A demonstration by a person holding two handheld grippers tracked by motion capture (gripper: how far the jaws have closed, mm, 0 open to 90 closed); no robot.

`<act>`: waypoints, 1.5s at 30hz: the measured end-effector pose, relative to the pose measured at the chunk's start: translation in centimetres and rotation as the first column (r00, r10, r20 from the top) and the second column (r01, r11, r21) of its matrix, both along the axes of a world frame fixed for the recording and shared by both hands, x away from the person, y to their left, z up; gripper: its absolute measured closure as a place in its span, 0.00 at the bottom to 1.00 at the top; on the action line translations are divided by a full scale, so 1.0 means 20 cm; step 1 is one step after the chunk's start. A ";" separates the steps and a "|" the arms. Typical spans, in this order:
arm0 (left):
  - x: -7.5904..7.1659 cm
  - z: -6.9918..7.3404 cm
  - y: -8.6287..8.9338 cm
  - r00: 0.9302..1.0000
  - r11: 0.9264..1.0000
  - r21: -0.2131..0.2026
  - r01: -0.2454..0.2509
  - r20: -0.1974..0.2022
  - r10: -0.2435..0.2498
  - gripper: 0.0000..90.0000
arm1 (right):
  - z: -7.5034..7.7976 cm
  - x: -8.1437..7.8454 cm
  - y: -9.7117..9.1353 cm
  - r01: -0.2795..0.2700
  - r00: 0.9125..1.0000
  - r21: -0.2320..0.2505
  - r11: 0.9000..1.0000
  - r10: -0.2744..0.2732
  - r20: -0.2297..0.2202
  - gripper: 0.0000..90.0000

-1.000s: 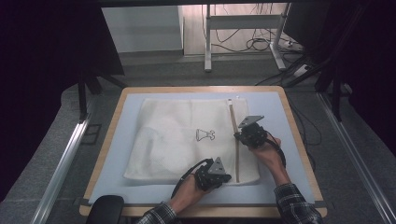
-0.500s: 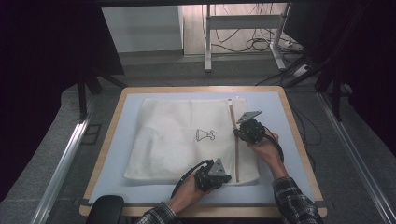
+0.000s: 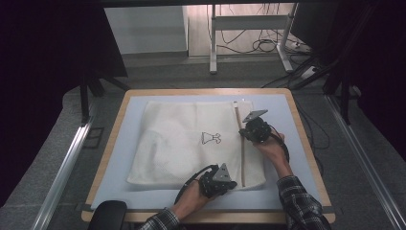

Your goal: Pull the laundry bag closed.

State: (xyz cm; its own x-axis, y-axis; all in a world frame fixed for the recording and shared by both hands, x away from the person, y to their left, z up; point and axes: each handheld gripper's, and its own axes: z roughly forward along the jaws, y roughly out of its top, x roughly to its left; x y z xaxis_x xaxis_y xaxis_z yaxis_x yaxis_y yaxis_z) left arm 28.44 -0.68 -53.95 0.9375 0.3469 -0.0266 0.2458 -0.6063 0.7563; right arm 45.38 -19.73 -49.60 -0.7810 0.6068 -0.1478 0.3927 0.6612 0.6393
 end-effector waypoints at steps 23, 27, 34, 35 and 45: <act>0.00 0.00 0.00 1.000 1.000 -0.003 0.003 -0.001 -0.003 1.00 | -0.03 0.14 0.02 0.051 0.999 0.007 0.999 -0.051 -0.015 0.96; 0.00 0.00 0.00 1.000 1.000 0.002 0.005 0.005 -0.005 1.00 | -0.04 0.16 0.02 0.056 0.998 0.004 0.998 -0.056 -0.011 0.96; 0.00 0.00 0.00 1.000 1.000 0.001 0.004 0.004 -0.004 1.00 | -0.04 0.19 0.03 0.055 0.998 -0.003 0.998 -0.055 -0.011 0.96; 0.00 0.00 0.00 1.000 1.000 0.001 0.004 0.004 -0.004 1.00 | -0.04 0.20 0.03 0.055 0.998 -0.002 0.998 -0.055 -0.014 0.96; 0.00 0.00 0.00 1.000 1.000 0.002 0.004 0.005 -0.004 1.00 | -0.04 0.26 0.05 0.063 0.998 -0.026 0.998 -0.063 -0.008 0.96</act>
State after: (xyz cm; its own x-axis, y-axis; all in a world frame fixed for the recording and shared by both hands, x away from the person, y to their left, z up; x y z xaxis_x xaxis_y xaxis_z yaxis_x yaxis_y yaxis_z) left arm 28.41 -0.71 -53.97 0.9390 0.3433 -0.0214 0.2397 -0.6087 0.7563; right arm 50.50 -18.65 -50.33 -0.7425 0.6509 -0.1578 0.4394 0.6513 0.6187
